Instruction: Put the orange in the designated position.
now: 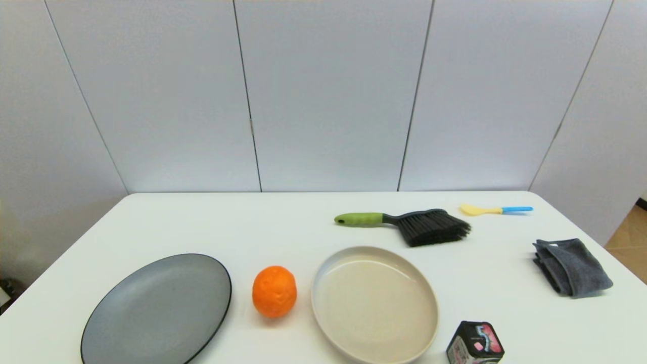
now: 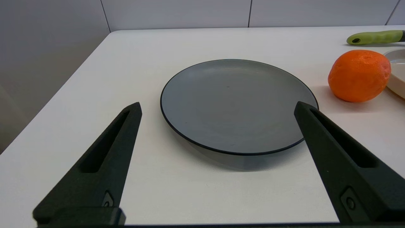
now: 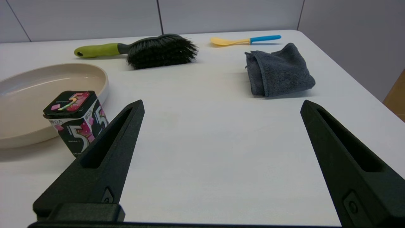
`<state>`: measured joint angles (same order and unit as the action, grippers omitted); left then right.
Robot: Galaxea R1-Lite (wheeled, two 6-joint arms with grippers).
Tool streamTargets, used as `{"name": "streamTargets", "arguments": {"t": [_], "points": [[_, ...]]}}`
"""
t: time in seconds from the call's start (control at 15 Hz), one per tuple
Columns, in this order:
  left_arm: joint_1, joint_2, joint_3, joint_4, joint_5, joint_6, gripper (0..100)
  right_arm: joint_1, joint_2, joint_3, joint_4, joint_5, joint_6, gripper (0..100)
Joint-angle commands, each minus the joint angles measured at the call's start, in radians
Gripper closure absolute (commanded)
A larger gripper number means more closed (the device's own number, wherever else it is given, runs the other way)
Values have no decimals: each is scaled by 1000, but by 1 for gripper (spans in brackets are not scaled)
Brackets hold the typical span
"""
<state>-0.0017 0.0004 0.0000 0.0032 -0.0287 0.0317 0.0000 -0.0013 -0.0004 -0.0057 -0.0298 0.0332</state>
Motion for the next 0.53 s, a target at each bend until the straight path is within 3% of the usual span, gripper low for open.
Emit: {"name": "streamTargets", "arguments": {"t": [0.07, 0.53], "points": [[0, 0, 2, 0, 0, 1, 0, 0, 1, -1, 0, -1, 1, 0], [0, 0, 2, 0, 0, 1, 0, 0, 1, 0, 0, 1, 1, 0]]}}
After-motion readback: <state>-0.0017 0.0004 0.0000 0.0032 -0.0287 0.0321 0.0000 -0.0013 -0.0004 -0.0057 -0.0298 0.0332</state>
